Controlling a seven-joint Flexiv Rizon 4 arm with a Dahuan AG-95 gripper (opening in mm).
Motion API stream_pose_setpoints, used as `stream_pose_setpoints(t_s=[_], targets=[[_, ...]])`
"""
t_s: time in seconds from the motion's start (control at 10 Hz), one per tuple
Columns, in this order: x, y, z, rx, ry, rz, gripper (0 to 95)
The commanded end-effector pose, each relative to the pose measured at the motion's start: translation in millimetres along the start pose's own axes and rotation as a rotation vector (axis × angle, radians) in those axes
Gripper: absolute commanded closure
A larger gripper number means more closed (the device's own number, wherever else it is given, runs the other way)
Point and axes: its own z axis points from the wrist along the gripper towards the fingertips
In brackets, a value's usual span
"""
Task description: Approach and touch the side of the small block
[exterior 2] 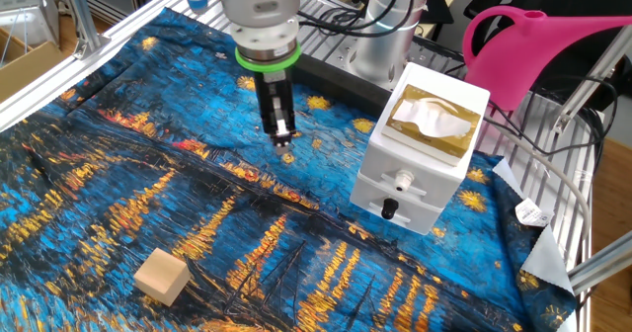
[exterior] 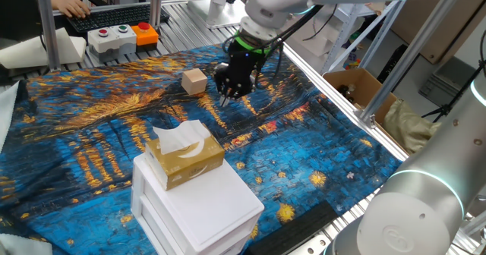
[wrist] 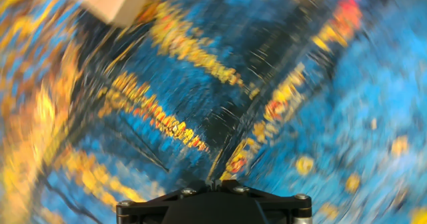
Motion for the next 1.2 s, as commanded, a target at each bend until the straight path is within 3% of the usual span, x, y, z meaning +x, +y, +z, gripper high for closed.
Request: stream_pose_setpoints(t_s=[0.1,0.3,0.4,0.5,0.6,0.8,1.2], targets=[[-0.6,1.1,-0.9,-0.099,-0.026,0.348,95.0],[-5.0,6.5,-3.8,-0.119,-0.032,0.510,95.0],[-6.5,8.2,-4.9,-0.121,-0.032,0.555,95.0],[-7.9,9.8,-5.1,-0.130,-0.059,0.570,95.0],[-9.1,11.6,-4.8,-0.129,-0.108,0.563,95.0],[-14.6,18.8,-1.9,-0.121,-0.175,0.538,95.0],[-35.0,39.3,-1.0,-0.110,-0.197,0.545,95.0]])
